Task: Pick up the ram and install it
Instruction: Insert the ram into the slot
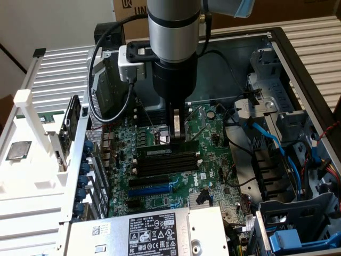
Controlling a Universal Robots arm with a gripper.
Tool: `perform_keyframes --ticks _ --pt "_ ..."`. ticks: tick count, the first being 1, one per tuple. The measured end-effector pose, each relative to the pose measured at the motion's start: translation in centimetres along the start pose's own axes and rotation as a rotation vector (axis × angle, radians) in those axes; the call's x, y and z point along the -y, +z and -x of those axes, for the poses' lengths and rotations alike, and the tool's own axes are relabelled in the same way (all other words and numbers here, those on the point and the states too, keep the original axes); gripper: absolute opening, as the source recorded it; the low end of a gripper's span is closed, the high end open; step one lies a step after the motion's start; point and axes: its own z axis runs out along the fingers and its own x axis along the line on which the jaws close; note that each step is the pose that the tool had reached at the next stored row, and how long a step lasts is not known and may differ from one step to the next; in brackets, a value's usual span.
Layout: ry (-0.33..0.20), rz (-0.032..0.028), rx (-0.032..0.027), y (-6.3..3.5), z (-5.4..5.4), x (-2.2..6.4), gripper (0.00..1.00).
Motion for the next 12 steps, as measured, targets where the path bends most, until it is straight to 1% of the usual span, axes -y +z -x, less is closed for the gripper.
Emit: perform_keyframes --ticks 12 --pt "0.0 0.0002 -0.0005 1.02 -0.04 -0.01 0.12"
